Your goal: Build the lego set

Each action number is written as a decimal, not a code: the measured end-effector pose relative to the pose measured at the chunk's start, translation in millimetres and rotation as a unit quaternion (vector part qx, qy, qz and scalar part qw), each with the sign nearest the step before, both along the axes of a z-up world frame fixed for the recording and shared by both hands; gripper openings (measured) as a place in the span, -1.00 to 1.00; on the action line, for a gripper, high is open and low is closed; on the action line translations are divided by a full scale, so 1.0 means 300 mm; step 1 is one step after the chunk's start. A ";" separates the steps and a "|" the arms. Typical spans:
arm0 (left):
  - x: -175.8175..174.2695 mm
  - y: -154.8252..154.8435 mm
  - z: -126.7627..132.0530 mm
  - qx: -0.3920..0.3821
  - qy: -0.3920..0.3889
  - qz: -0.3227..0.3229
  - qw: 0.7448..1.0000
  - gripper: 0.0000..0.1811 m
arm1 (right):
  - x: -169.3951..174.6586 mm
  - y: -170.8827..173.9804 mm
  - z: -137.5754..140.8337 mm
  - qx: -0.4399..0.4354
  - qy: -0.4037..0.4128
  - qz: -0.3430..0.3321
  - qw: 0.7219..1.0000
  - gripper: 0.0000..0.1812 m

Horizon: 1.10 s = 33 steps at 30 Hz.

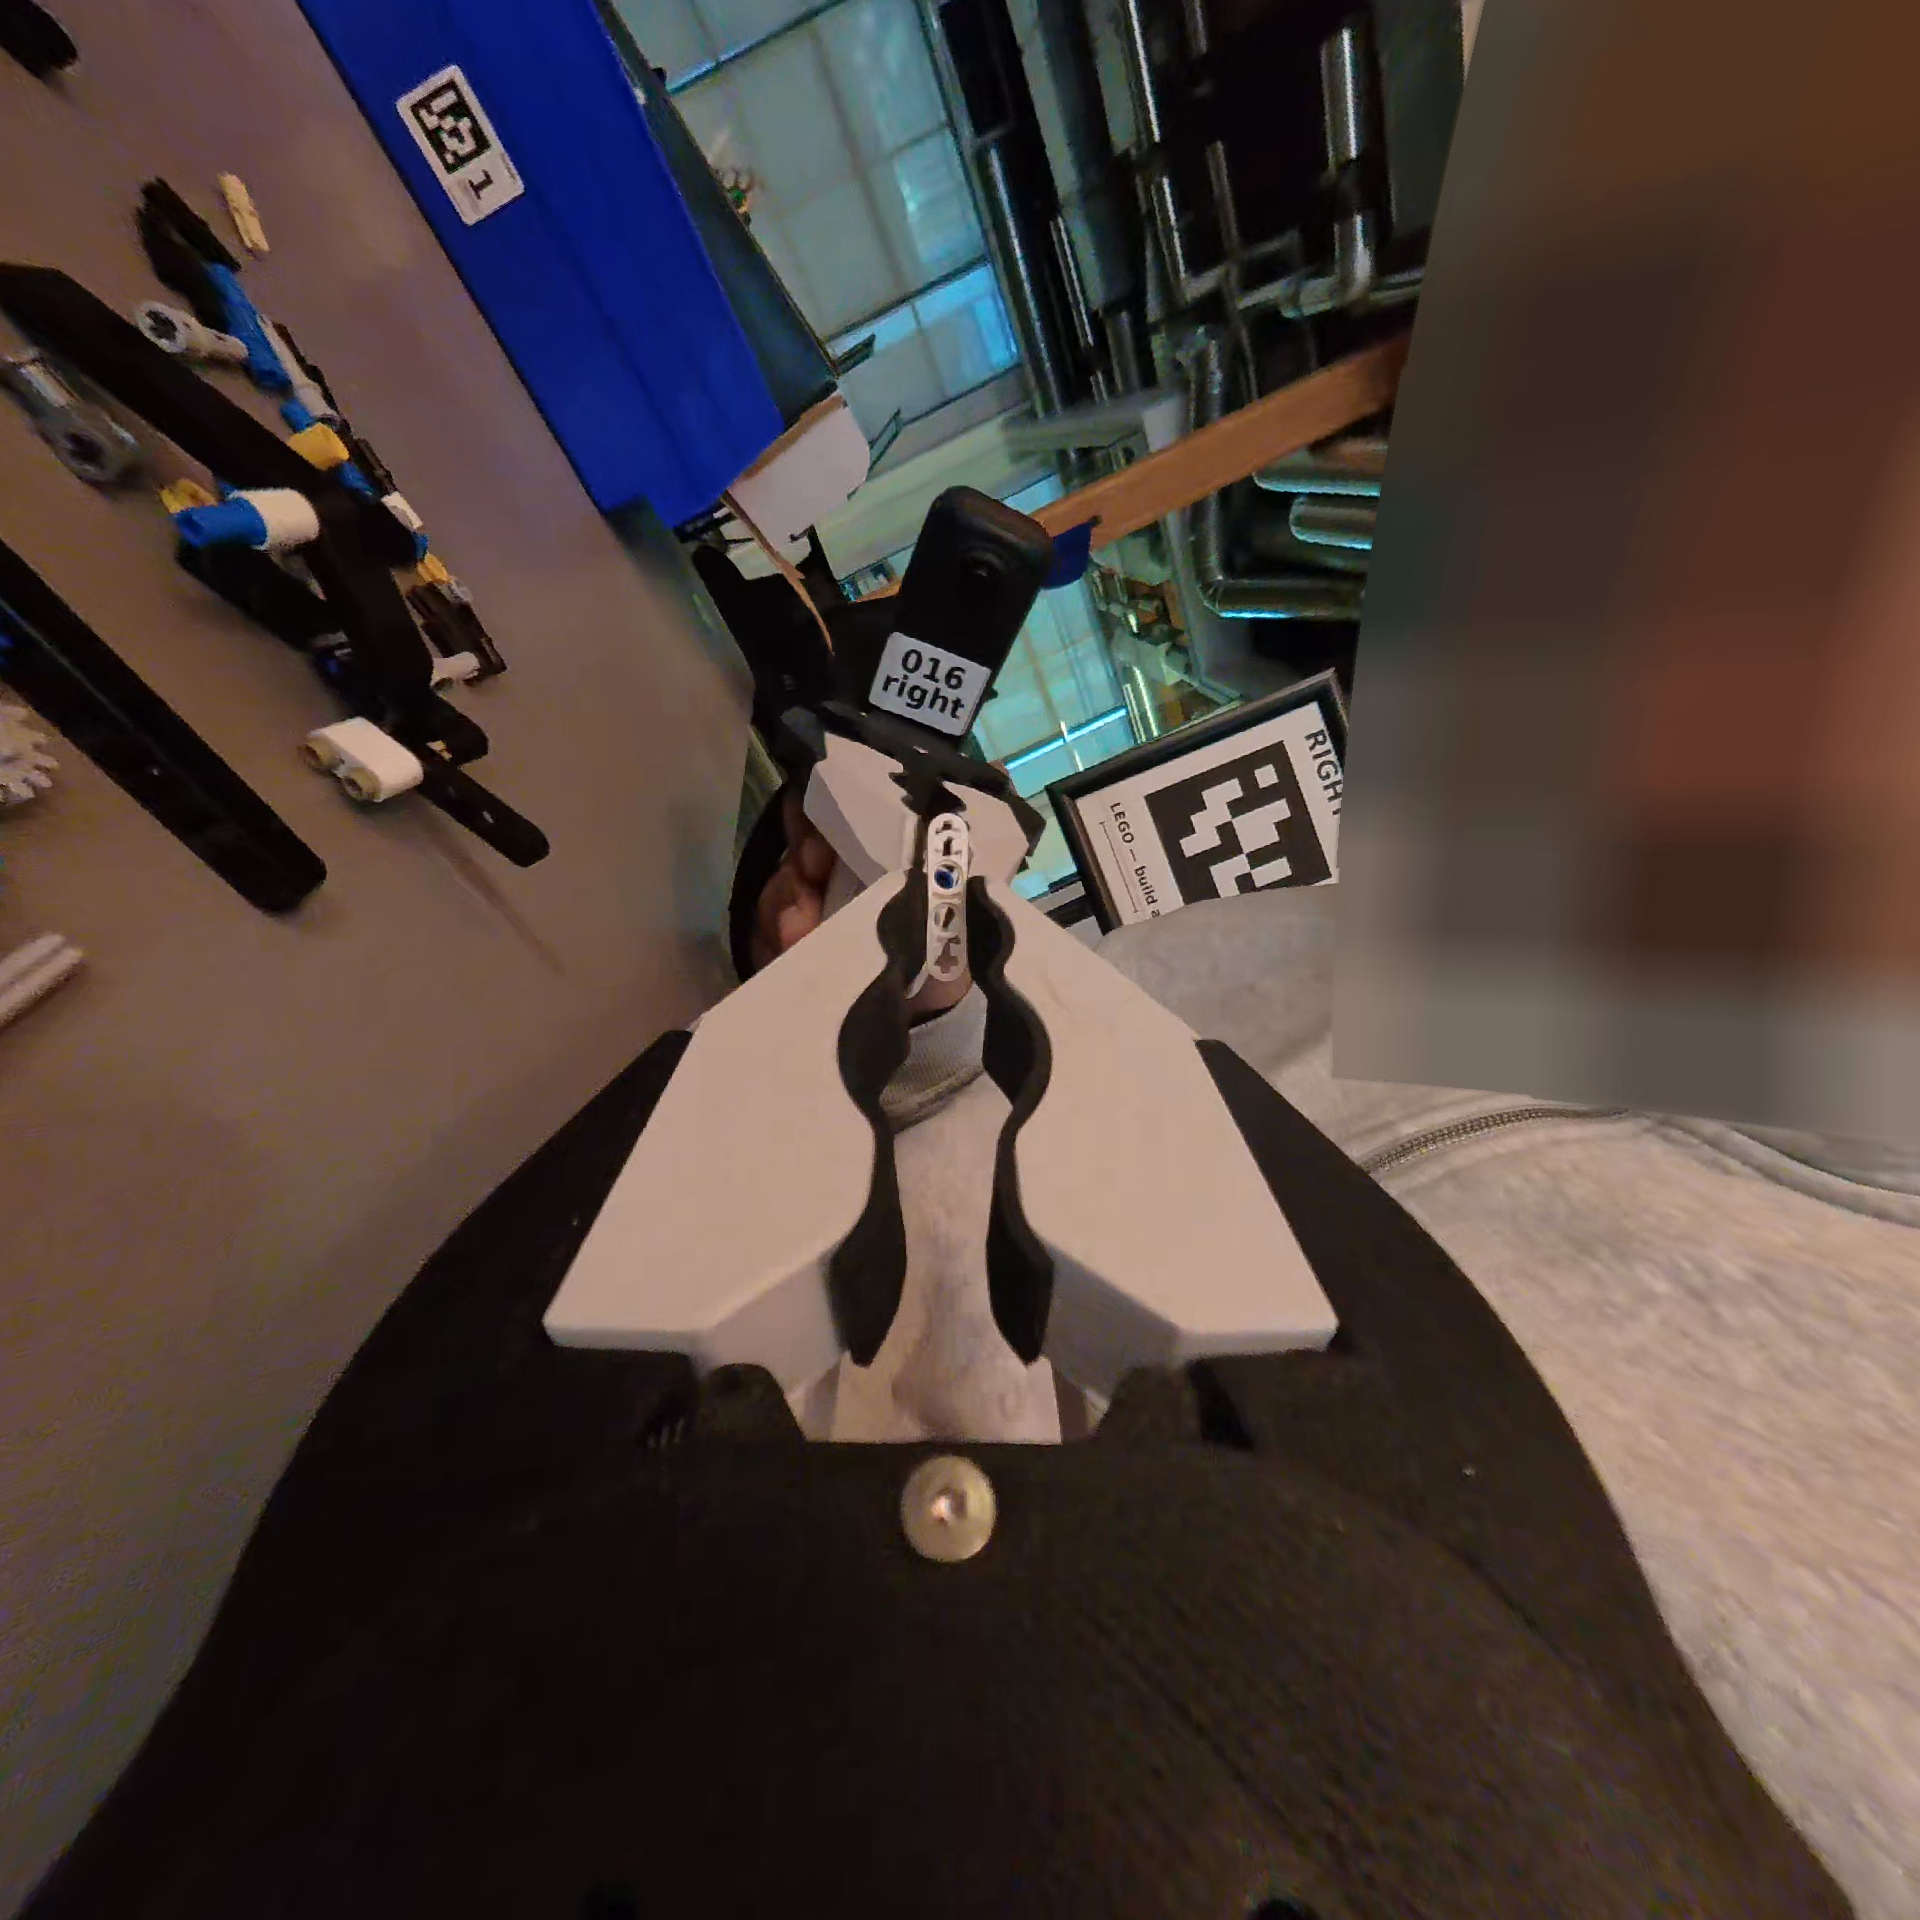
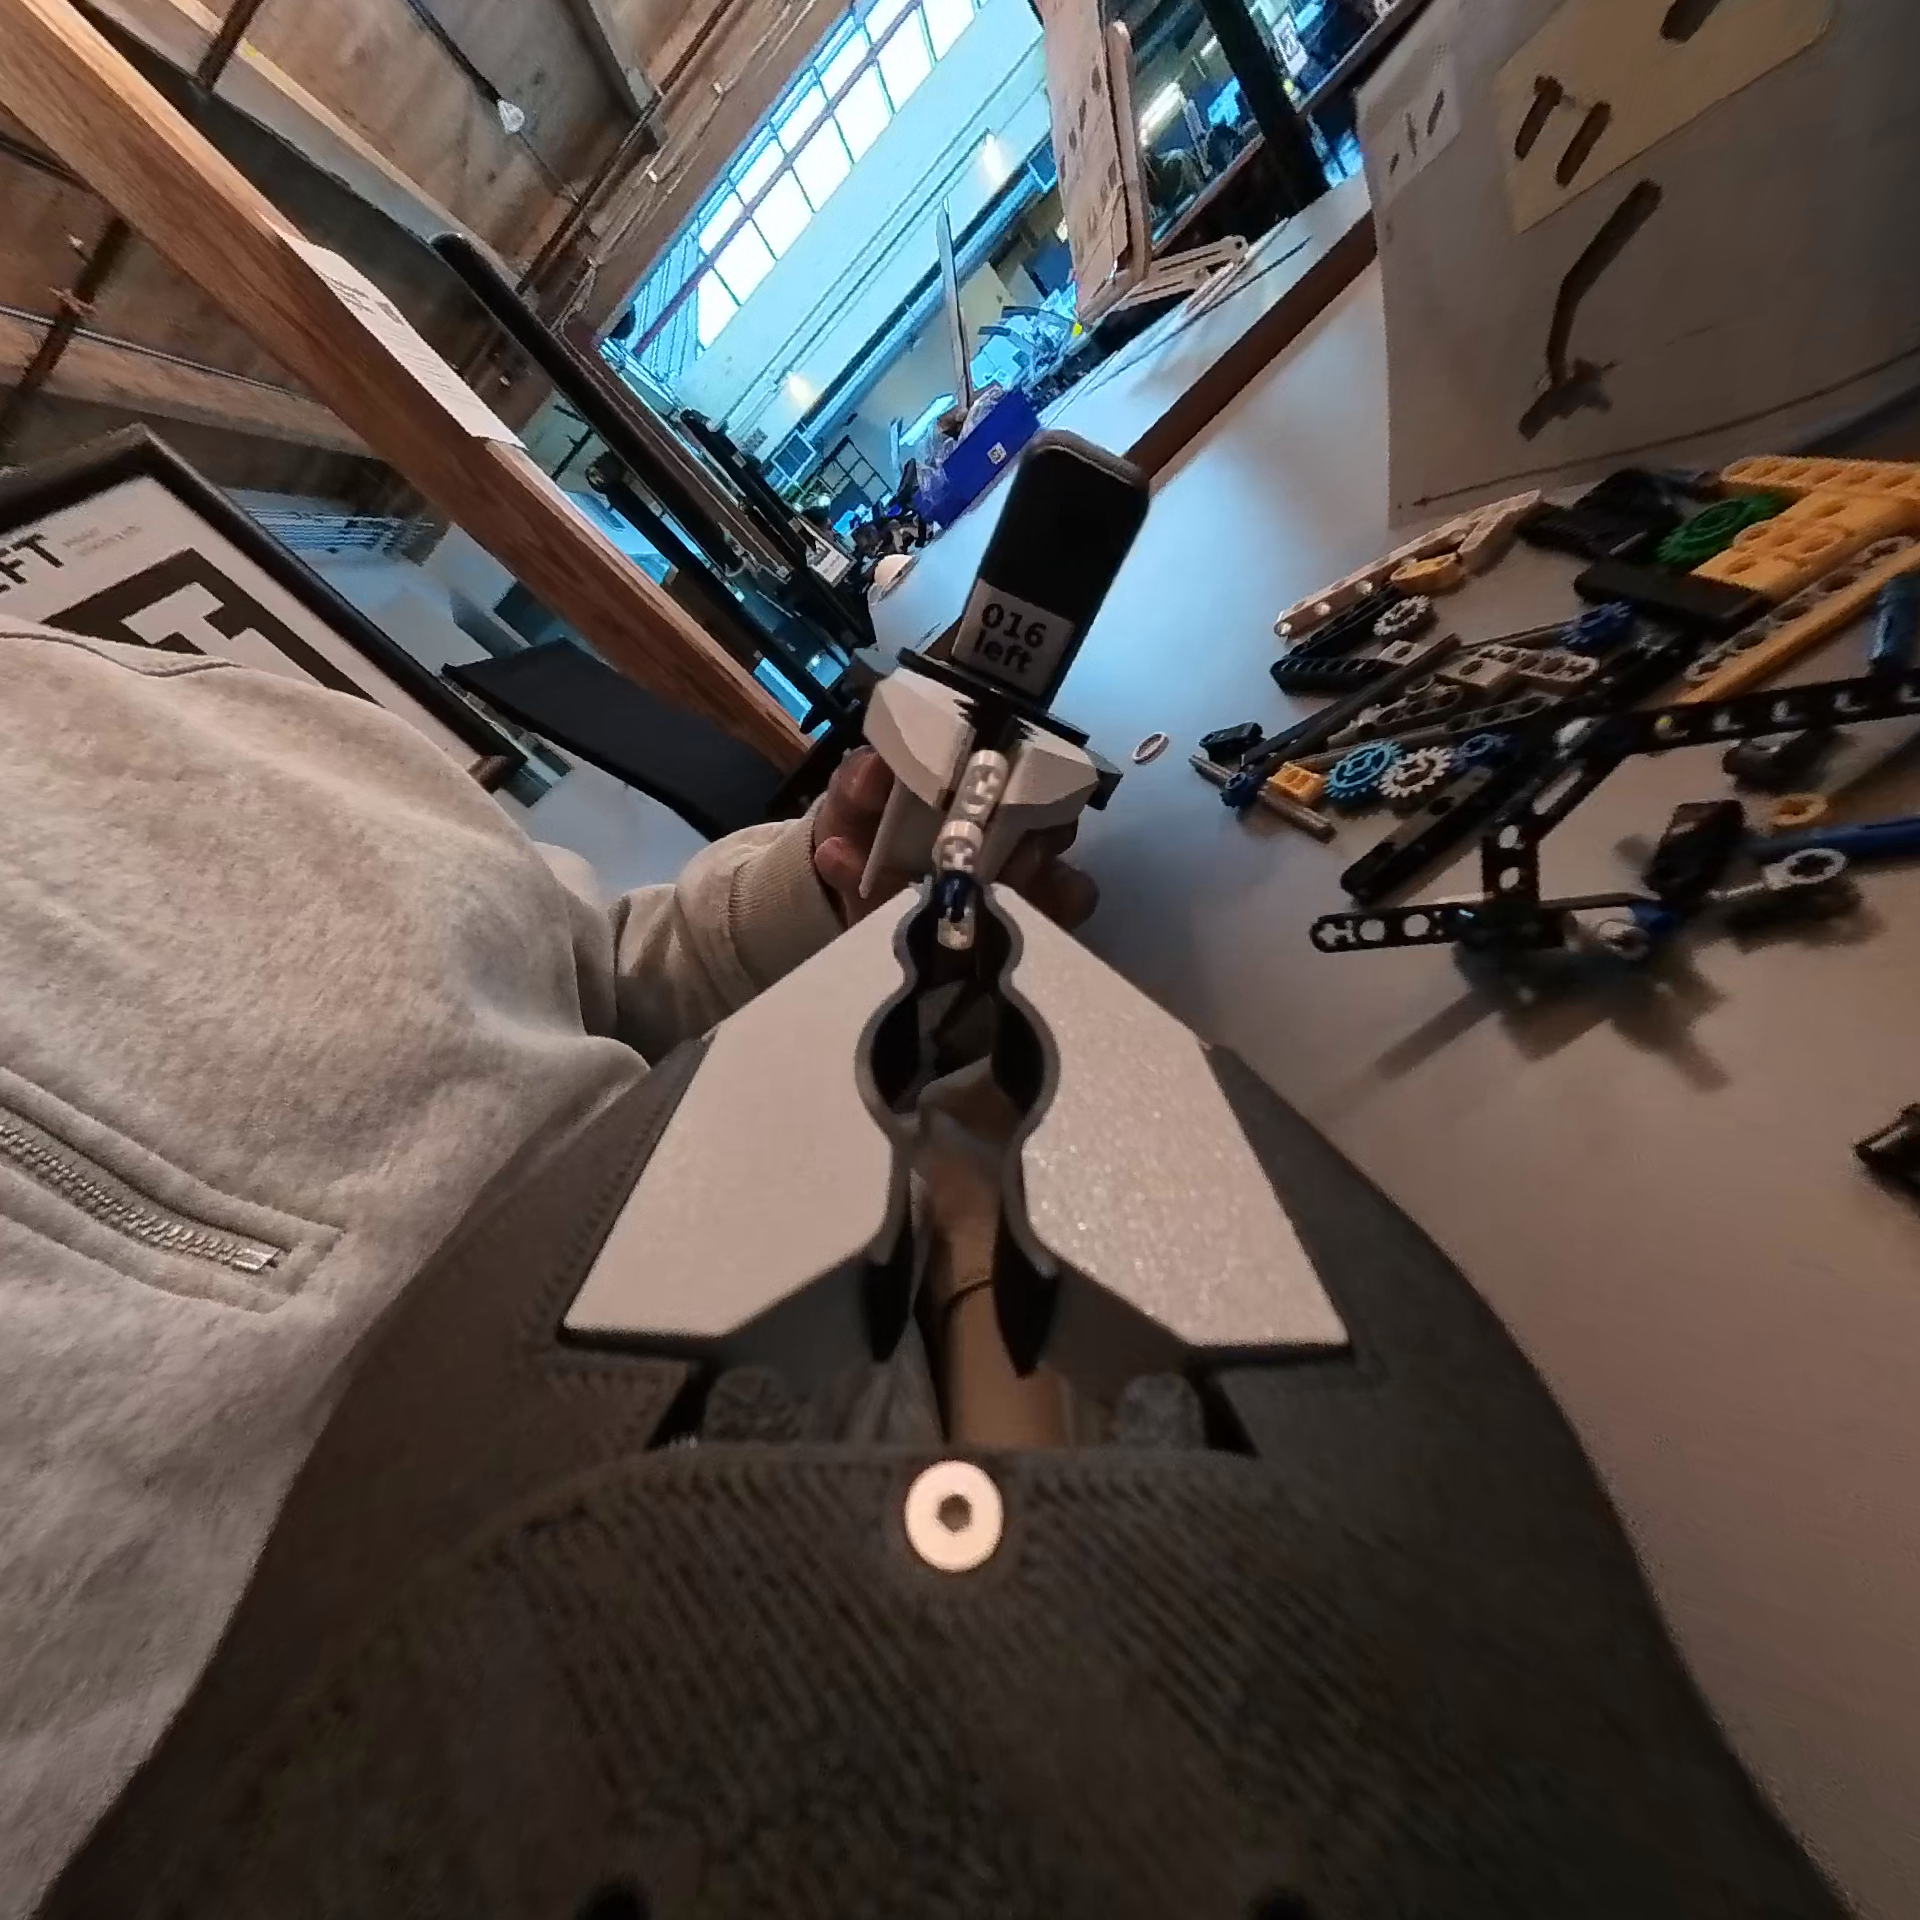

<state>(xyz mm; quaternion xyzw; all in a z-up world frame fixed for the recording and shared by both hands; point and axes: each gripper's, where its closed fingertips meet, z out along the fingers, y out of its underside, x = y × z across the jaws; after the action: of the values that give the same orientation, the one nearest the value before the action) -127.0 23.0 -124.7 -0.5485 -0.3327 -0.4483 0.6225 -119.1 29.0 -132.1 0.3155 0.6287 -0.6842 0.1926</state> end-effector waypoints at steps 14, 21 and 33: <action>0.008 0.002 -0.022 -0.011 0.012 -0.005 1.000 -0.94 | -0.004 -0.011 -0.020 -0.004 -0.018 0.006 1.000 -0.95; 0.013 0.004 -0.038 -0.031 0.020 -0.012 0.999 -0.94 | 0.003 -0.011 -0.029 0.003 -0.030 0.020 0.999 -0.95; 0.097 -0.023 -0.043 -0.056 -0.020 -0.026 0.998 -0.94 | 0.081 -0.039 -0.034 -0.002 -0.066 0.072 0.995 -0.95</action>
<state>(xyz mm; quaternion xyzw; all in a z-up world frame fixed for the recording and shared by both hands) -98.0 16.1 -137.6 -0.5817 -0.3551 -0.4556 0.5726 -94.6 17.3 -142.4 0.3140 0.6345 -0.6472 0.2827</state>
